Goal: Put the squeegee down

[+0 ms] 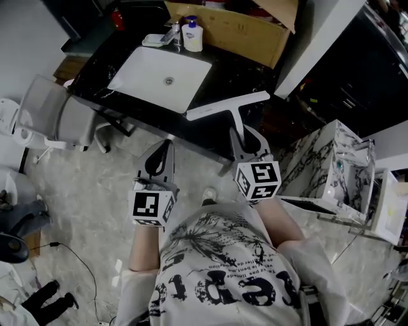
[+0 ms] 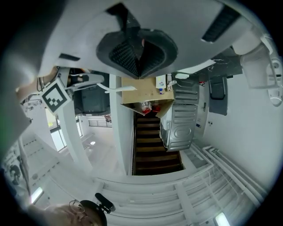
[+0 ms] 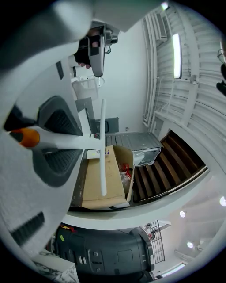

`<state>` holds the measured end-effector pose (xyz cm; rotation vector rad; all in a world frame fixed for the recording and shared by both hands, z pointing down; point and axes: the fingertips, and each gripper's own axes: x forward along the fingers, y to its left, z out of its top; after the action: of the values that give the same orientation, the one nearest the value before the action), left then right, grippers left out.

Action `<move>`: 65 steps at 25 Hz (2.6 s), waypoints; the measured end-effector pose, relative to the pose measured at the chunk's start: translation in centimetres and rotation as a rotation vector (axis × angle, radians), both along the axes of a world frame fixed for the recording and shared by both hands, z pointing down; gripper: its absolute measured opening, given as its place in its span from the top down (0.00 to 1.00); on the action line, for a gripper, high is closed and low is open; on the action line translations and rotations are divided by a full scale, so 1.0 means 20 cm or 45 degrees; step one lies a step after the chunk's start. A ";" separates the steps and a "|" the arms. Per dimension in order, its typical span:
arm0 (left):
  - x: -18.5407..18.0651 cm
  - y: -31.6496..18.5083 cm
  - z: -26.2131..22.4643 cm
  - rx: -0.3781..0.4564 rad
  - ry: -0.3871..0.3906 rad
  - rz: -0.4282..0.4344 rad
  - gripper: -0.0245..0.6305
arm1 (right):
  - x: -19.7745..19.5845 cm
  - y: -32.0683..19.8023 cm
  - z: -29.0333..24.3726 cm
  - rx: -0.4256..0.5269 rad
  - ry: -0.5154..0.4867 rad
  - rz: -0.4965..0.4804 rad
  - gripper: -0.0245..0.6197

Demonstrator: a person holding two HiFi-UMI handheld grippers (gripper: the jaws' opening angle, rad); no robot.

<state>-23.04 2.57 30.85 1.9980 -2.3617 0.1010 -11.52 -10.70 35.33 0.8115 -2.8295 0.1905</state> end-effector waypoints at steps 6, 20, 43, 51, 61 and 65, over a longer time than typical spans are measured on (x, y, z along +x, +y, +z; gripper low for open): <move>-0.07 -0.24 0.04 -0.011 0.018 0.082 0.94 | -0.03 -0.22 0.03 -0.002 0.017 0.090 0.85; -0.23 -0.84 0.12 -0.067 0.051 0.426 0.94 | -0.05 -0.66 0.25 -0.179 0.081 0.452 0.85; -0.61 -1.34 0.38 -0.213 0.133 0.764 0.94 | -0.34 -1.03 0.76 -0.465 0.320 0.779 0.85; -0.62 -1.38 0.48 -0.237 0.137 0.826 0.94 | -0.33 -1.06 0.85 -0.537 0.384 0.823 0.85; -0.64 -1.41 0.48 -0.248 0.110 0.811 0.94 | -0.36 -1.06 0.90 -0.533 0.525 0.822 0.83; -0.64 -1.40 0.46 -0.244 0.099 0.805 0.94 | -0.37 -1.05 0.91 -0.536 0.533 0.811 0.66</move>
<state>-35.91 -25.49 40.14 2.4978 -1.5267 0.2516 -18.96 -31.67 53.51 1.4125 -1.9715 0.5979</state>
